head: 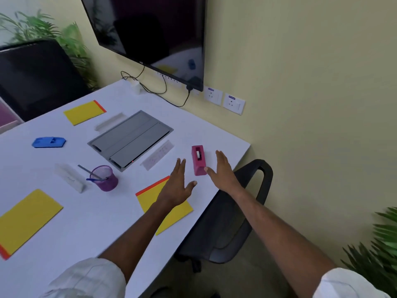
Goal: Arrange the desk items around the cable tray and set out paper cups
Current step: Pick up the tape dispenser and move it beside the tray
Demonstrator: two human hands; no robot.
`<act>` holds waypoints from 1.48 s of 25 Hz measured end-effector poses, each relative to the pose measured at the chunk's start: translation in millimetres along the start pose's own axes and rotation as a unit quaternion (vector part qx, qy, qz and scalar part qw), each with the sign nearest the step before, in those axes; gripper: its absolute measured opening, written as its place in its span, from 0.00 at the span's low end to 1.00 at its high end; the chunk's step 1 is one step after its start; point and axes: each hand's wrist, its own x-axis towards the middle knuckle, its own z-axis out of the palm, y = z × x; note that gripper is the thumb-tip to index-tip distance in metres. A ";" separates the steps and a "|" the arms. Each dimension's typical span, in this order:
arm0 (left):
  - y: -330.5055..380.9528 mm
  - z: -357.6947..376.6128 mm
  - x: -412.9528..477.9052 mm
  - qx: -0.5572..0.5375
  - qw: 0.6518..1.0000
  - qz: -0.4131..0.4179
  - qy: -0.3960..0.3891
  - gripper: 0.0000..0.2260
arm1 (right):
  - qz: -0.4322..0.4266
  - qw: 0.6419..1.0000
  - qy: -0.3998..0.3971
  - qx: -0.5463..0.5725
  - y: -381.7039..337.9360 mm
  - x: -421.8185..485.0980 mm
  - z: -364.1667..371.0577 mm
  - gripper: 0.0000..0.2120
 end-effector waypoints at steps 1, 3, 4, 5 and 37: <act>-0.8 4.3 8.8 -0.011 1.000 -0.006 -0.002 0.40 | 0.006 1.000 -0.011 0.010 2.6 10.1 -1.4 0.37; -5.6 11.8 30.5 -0.037 0.999 -0.024 -0.004 0.40 | 0.030 0.998 -0.033 0.035 8.3 33.4 -2.5 0.36; -9.1 15.5 41.0 -0.050 0.998 -0.031 -0.006 0.40 | 0.047 0.997 -0.043 0.048 10.7 42.6 -1.3 0.35; -13.1 19.6 52.2 -0.061 0.997 -0.037 -0.005 0.40 | 0.067 0.994 -0.053 0.061 13.0 52.8 -0.5 0.34; -95.1 92.8 254.3 -0.102 0.974 -0.113 0.171 0.27 | -0.245 0.883 -0.263 -0.302 90.1 389.9 19.1 0.36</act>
